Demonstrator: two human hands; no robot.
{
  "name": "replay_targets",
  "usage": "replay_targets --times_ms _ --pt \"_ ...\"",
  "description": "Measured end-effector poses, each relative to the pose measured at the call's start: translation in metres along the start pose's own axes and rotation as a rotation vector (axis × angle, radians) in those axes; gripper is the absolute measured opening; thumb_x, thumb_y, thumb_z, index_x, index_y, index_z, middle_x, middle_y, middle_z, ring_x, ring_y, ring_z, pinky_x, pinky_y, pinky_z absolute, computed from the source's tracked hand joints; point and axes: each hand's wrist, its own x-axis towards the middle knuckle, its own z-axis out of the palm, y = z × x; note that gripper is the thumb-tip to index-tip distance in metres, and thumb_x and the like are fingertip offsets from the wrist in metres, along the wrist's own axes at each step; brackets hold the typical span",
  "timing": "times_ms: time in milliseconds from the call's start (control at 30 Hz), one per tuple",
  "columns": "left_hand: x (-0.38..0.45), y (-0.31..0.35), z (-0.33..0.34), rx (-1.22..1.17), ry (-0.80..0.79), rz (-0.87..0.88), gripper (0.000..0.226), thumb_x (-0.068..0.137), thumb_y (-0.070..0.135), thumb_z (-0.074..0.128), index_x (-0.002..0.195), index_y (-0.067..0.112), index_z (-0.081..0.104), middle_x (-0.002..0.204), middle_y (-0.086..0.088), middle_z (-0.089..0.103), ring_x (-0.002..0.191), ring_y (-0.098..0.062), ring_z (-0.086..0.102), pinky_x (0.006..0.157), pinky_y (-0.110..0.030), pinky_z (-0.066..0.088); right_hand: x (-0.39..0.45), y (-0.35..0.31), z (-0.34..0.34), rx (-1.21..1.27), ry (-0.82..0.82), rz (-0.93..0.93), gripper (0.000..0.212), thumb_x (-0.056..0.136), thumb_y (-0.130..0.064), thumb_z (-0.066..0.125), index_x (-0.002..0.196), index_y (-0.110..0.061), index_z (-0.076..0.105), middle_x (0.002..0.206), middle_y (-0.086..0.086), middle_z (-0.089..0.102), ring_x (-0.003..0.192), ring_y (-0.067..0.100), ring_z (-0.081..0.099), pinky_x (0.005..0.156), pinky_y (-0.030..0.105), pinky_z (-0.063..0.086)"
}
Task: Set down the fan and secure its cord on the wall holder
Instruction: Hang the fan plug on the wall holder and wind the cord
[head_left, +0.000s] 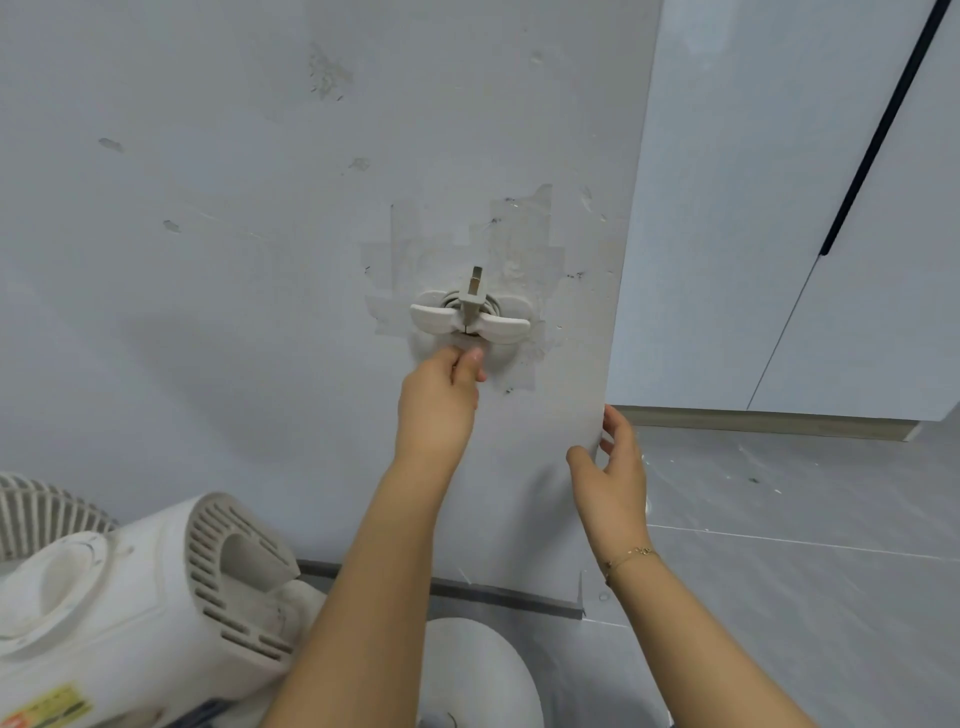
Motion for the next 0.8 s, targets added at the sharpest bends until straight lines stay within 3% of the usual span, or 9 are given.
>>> replay_targets --times_ms 100,267,333,367,400,500,633,700,800 --pt "-0.002 -0.010 -0.002 -0.081 -0.063 -0.056 0.031 0.098 0.027 0.047 0.068 0.021 0.056 0.060 0.004 0.052 0.055 -0.011 0.046 0.058 -0.026 0.037 0.000 0.001 0.001 -0.008 0.004 0.003 0.057 0.088 -0.006 0.051 0.141 -0.023 0.039 0.140 -0.004 0.045 0.130 0.015 0.041 0.109 0.040 0.038" --pt "-0.005 -0.032 -0.003 0.043 -0.045 -0.034 0.027 0.099 0.024 0.042 0.079 0.014 0.058 0.062 0.005 0.048 0.061 -0.012 0.046 0.053 -0.013 0.034 -0.001 0.001 0.001 -0.021 -0.003 -0.003 0.058 0.087 -0.007 0.051 0.142 -0.023 0.038 0.141 -0.004 0.045 0.131 0.015 0.041 0.110 0.043 0.037" --pt "-0.004 -0.041 -0.006 0.034 -0.018 -0.080 0.032 0.099 0.026 0.044 0.072 0.014 0.056 0.059 0.002 0.048 0.061 -0.016 0.047 0.055 -0.014 0.036 -0.002 0.001 0.001 -0.020 -0.006 -0.001 0.059 0.087 -0.006 0.051 0.142 -0.023 0.038 0.142 -0.004 0.044 0.132 0.014 0.040 0.111 0.043 0.036" --pt "-0.003 -0.044 -0.007 -0.002 0.004 -0.120 0.037 0.098 0.029 0.046 0.064 0.016 0.053 0.056 0.000 0.047 0.058 -0.017 0.045 0.057 -0.021 0.038 -0.002 0.001 0.001 -0.021 -0.007 -0.003 0.059 0.087 -0.006 0.051 0.142 -0.023 0.038 0.143 -0.004 0.044 0.133 0.014 0.040 0.111 0.043 0.036" --pt "-0.002 -0.045 -0.009 -0.071 0.036 -0.169 0.042 0.096 0.032 0.049 0.057 0.018 0.048 0.052 -0.001 0.043 0.053 -0.018 0.041 0.056 -0.028 0.036 -0.002 0.001 0.001 -0.021 -0.007 -0.006 0.059 0.087 -0.006 0.051 0.143 -0.023 0.037 0.143 -0.004 0.044 0.133 0.014 0.040 0.111 0.043 0.036" --pt "0.003 -0.032 -0.019 -0.387 0.135 -0.341 0.046 0.091 0.033 0.059 0.052 0.018 0.039 0.044 0.004 0.031 0.043 -0.014 0.026 0.042 -0.023 0.024 -0.001 0.002 0.002 -0.022 0.001 -0.006 0.059 0.088 -0.005 0.050 0.143 -0.022 0.037 0.144 -0.003 0.044 0.133 0.015 0.039 0.111 0.043 0.036" --pt "0.015 0.003 -0.041 -1.081 0.129 -0.485 0.035 0.095 0.020 0.051 0.062 0.016 0.042 0.036 0.011 0.025 0.028 -0.003 0.018 0.029 -0.015 0.015 -0.001 0.004 0.003 -0.031 0.004 -0.011 0.059 0.088 -0.005 0.051 0.143 -0.022 0.037 0.144 -0.004 0.043 0.133 0.015 0.039 0.111 0.045 0.036" --pt "0.017 0.022 -0.049 -1.151 0.124 -0.417 0.031 0.097 0.015 0.043 0.066 0.013 0.045 0.040 0.010 0.027 0.029 -0.003 0.020 0.030 -0.014 0.016 -0.001 0.005 0.004 -0.031 0.004 -0.018 0.059 0.087 -0.005 0.051 0.143 -0.022 0.037 0.143 -0.004 0.043 0.133 0.015 0.040 0.111 0.045 0.036" --pt "0.014 0.045 -0.050 -1.028 0.087 -0.264 0.030 0.099 0.013 0.035 0.080 0.007 0.057 0.056 0.005 0.036 0.033 -0.003 0.025 0.035 -0.015 0.020 0.000 0.005 0.003 -0.028 0.003 -0.017 0.059 0.087 -0.005 0.051 0.142 -0.022 0.037 0.143 -0.004 0.043 0.132 0.015 0.040 0.111 0.045 0.036"
